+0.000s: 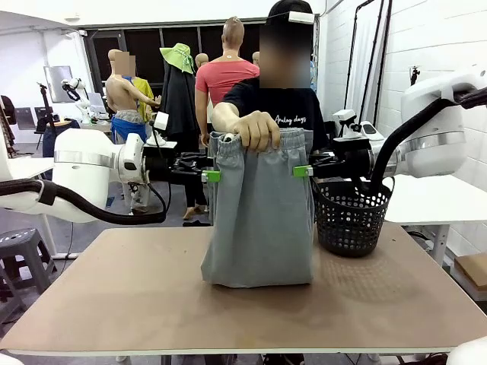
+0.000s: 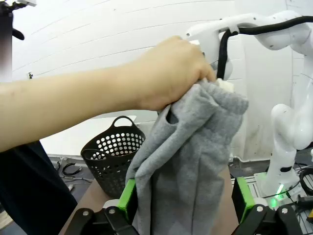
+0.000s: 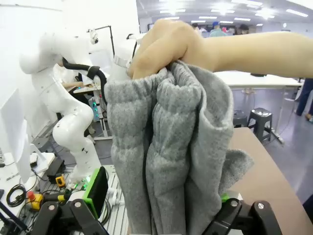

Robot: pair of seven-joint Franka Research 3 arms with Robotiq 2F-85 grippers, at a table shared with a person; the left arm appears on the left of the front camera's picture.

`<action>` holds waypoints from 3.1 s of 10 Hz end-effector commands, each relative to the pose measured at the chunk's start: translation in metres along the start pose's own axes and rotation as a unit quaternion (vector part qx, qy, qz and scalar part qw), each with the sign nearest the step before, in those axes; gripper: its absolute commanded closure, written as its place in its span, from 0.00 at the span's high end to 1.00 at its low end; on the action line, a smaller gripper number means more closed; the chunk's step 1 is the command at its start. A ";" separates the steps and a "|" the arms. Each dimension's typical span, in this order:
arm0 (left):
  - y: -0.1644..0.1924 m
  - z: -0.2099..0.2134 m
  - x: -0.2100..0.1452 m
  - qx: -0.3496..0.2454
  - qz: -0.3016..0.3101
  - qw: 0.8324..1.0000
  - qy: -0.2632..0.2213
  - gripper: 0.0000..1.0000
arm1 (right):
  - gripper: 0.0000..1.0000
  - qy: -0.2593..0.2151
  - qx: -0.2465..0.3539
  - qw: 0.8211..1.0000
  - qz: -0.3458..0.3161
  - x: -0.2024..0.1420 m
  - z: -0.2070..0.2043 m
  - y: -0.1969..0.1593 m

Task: Fold the training pants.
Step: Release the ends of the Training pants and then grab the overlapped ends.

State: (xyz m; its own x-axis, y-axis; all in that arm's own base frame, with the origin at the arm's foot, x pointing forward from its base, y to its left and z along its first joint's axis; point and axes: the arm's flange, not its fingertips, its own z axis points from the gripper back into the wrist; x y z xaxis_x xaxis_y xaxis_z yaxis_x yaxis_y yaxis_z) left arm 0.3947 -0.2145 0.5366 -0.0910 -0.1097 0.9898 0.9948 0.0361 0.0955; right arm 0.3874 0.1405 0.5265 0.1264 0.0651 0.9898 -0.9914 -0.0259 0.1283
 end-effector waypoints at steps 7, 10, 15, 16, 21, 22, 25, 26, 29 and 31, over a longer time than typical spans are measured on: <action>-0.004 -0.024 0.006 -0.005 0.018 1.000 -0.017 1.00 | 1.00 -0.018 -0.010 0.999 0.025 -0.003 -0.014 -0.014; -0.007 -0.034 0.007 -0.019 0.034 0.999 -0.010 1.00 | 1.00 -0.020 -0.014 0.999 0.026 -0.004 -0.016 -0.026; 0.005 -0.050 -0.004 0.010 0.039 0.999 -0.020 1.00 | 1.00 -0.035 0.005 0.999 0.032 0.004 -0.027 -0.022; 0.005 -0.054 -0.002 0.003 0.036 0.999 -0.022 1.00 | 1.00 -0.032 0.010 0.999 0.030 0.003 -0.030 -0.024; 0.003 -0.070 -0.005 -0.002 0.045 0.999 -0.018 1.00 | 1.00 -0.022 0.013 1.000 0.014 -0.010 -0.042 -0.026; 0.001 -0.074 -0.005 0.000 0.048 0.998 -0.027 1.00 | 1.00 -0.020 0.009 1.000 0.016 -0.010 -0.045 -0.028; 0.005 -0.078 -0.008 0.038 0.056 0.998 -0.018 1.00 | 1.00 -0.010 -0.017 0.999 0.041 -0.012 -0.043 -0.033; 0.002 -0.081 -0.007 0.019 0.056 0.998 -0.015 1.00 | 1.00 -0.008 -0.028 0.999 0.041 -0.012 -0.041 -0.035; -0.020 -0.073 -0.003 -0.021 0.052 0.998 0.003 1.00 | 1.00 -0.014 -0.036 0.998 0.050 -0.007 -0.043 -0.041; -0.031 -0.066 -0.001 -0.005 0.043 0.999 0.007 1.00 | 1.00 -0.011 -0.041 0.998 0.053 -0.006 -0.046 -0.044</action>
State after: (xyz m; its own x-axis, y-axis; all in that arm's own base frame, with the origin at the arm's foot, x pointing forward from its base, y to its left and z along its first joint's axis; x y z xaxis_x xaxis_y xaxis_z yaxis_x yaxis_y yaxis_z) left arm 0.3783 -0.2878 0.5217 -0.0124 -0.1068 0.9942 0.9995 0.0282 0.0155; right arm 0.4225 0.1754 0.5128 0.0394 0.0703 0.9967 -0.9990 0.0257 0.0377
